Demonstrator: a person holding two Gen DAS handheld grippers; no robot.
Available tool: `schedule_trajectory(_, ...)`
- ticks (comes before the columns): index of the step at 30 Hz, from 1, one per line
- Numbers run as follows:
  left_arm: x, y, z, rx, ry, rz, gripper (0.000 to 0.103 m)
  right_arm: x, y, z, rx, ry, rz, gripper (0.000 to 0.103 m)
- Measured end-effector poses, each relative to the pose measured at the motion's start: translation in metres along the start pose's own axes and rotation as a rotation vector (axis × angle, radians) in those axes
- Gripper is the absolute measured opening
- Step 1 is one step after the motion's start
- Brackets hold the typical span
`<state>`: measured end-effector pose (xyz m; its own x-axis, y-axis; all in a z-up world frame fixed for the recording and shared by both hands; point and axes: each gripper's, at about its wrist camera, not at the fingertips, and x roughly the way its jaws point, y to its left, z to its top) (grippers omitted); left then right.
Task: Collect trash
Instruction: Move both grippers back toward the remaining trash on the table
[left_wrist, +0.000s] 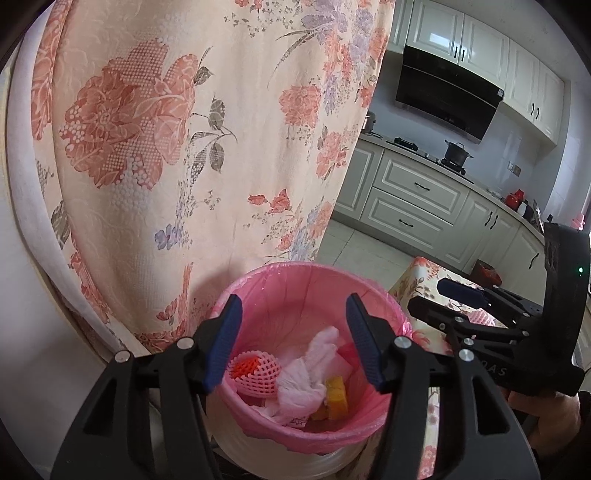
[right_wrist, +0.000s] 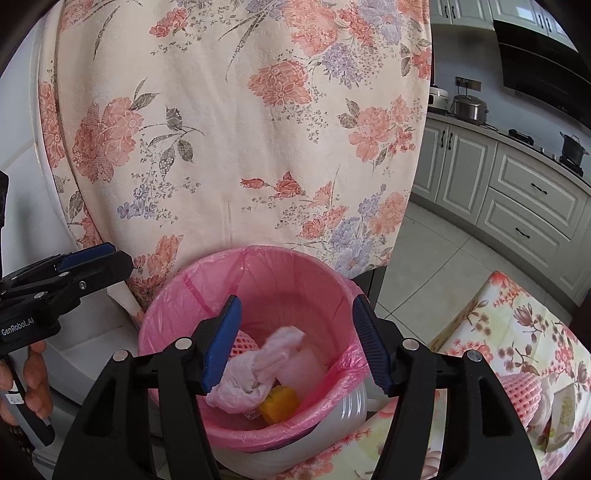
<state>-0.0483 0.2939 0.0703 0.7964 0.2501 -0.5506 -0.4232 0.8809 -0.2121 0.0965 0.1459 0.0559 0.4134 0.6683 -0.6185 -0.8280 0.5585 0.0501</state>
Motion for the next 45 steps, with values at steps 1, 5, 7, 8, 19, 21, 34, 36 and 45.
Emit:
schedule_trajectory(1,0.0,-0.001,0.0,0.002,0.0,-0.001,0.057,-0.002,-0.002,-0.002,0.002,0.0,-0.002,0.06)
schedule_trajectory(5,-0.001,-0.009,0.0,0.008,-0.002,-0.011,0.057,-0.01,-0.01,-0.008,0.016,-0.005,-0.016,0.06)
schedule_trajectory(7,-0.001,-0.013,0.0,0.012,-0.003,-0.016,0.057,-0.015,-0.016,-0.011,0.025,-0.008,-0.026,0.06)
schedule_trajectory(8,-0.002,-0.016,0.001,0.015,-0.003,-0.017,0.057,-0.018,-0.019,-0.013,0.028,-0.01,-0.035,0.06)
schedule_trajectory(19,0.001,-0.047,-0.004,0.042,0.003,-0.057,0.057,-0.047,-0.064,-0.038,0.092,-0.019,-0.113,0.06)
schedule_trajectory(21,0.001,-0.055,-0.005,0.05,0.005,-0.067,0.057,-0.053,-0.071,-0.042,0.102,-0.02,-0.125,0.06)
schedule_trajectory(34,0.005,-0.106,-0.007,0.112,0.021,-0.115,0.057,-0.093,-0.128,-0.076,0.183,-0.029,-0.21,0.061)
schedule_trajectory(36,0.006,-0.114,-0.008,0.121,0.022,-0.125,0.057,-0.098,-0.135,-0.081,0.196,-0.03,-0.221,0.062)
schedule_trajectory(45,0.014,-0.15,-0.012,0.156,0.038,-0.166,0.057,-0.122,-0.173,-0.11,0.259,-0.028,-0.274,0.065)
